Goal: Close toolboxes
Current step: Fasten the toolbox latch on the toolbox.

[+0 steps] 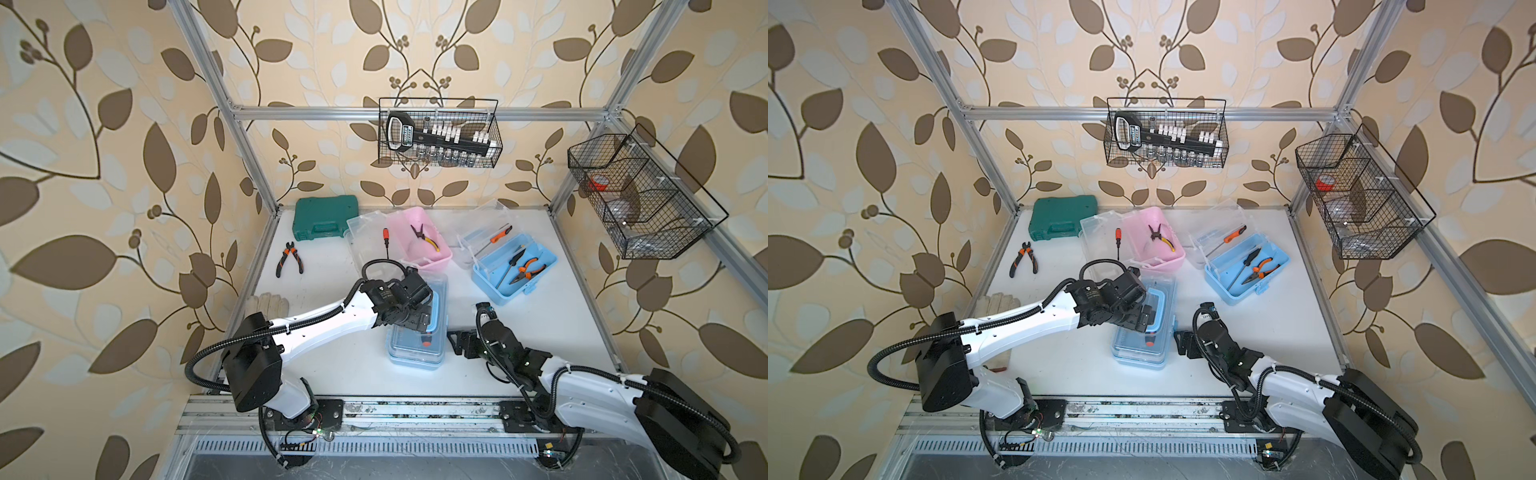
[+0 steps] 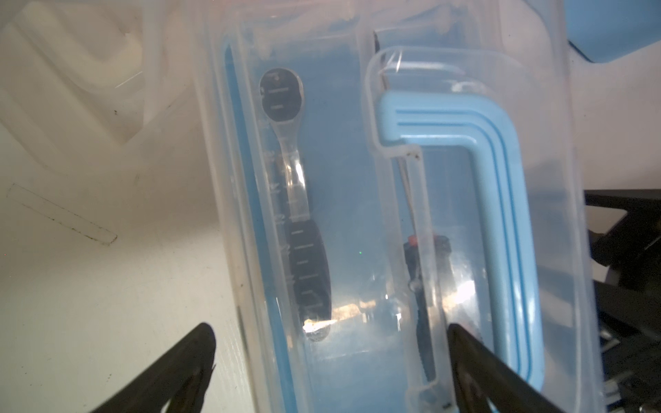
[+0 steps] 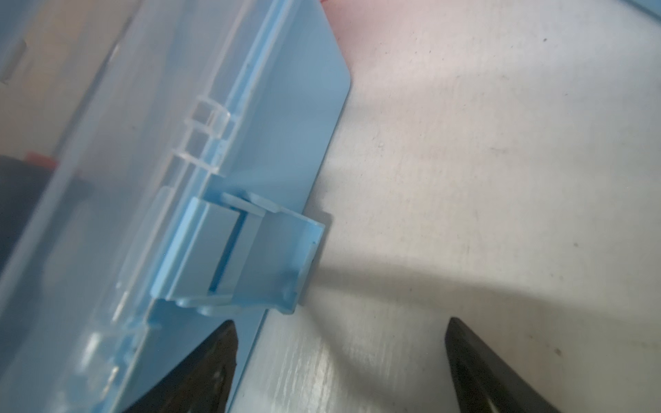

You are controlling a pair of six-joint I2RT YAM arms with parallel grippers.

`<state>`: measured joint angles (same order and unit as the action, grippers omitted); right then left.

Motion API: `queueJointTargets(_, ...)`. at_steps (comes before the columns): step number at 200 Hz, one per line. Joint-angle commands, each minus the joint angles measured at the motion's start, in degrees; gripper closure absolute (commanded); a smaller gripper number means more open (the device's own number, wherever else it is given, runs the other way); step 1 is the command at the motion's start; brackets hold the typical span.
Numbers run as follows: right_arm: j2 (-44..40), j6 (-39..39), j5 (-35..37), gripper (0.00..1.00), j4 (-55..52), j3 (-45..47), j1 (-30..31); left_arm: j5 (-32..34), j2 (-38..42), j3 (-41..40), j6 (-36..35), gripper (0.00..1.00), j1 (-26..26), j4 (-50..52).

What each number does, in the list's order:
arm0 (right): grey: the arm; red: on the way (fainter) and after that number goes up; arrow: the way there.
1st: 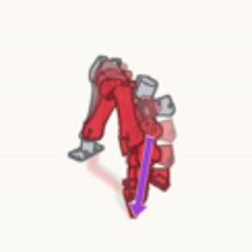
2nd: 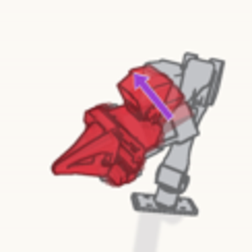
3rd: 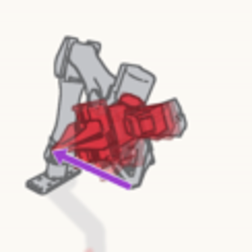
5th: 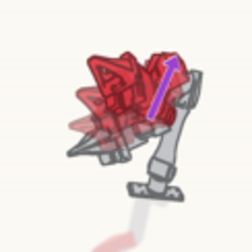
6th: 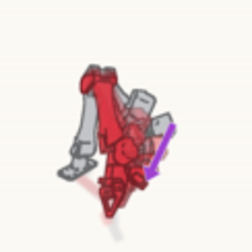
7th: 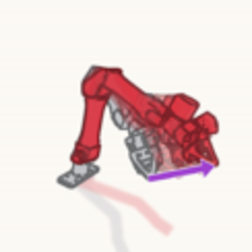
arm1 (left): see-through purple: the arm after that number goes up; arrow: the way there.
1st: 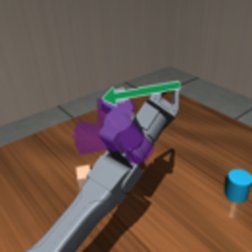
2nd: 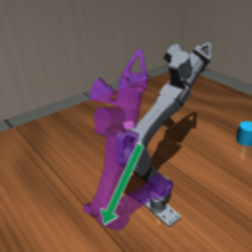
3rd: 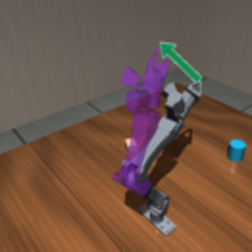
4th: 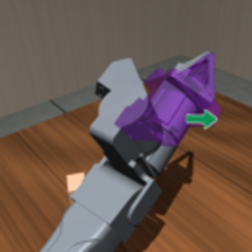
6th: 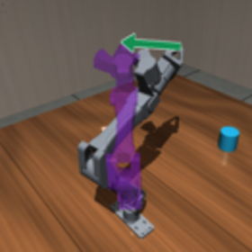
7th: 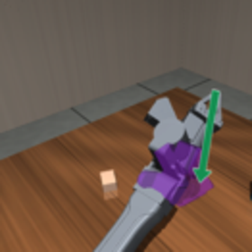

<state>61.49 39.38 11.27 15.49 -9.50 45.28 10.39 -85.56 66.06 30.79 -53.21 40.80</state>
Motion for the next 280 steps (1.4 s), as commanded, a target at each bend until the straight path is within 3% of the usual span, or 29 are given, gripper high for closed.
queueJointTargets(1,2.65,0.93,6.22,0.12,2.78,0.53,3.37,2.67,1.6,-1.2,-0.99,0.01,0.12,4.31)
queueJointTargets(41,4.94,0.54,16.64,0.11,9.47,1.32,9.9,2.1,1.21,-1.68,-0.7,0.01,0.15,3.81)
queueJointTargets(120,5.54,-0.12,28.63,0.09,15.57,3.28,10.58,1.69,1.33,-2.6,-0.64,0.01,0.12,3.06)
queueJointTargets(171,7.03,-1.41,25.58,0.1,15.98,3.35,10.81,2.07,1.18,-3.04,-0.51,0.01,0.12,2.97)
queueJointTargets(213,6.51,-0.87,24.43,0.1,15.45,4.65,15.49,2.4,1.16,-2.74,-0.79,0.01,0.21,2.89)
queueJointTargets(280,15.11,-2.28,30.65,0.08,22.94,2.28,16.15,2.13,1.01,-1.99,-1.41,0.01,0.21,2.91)
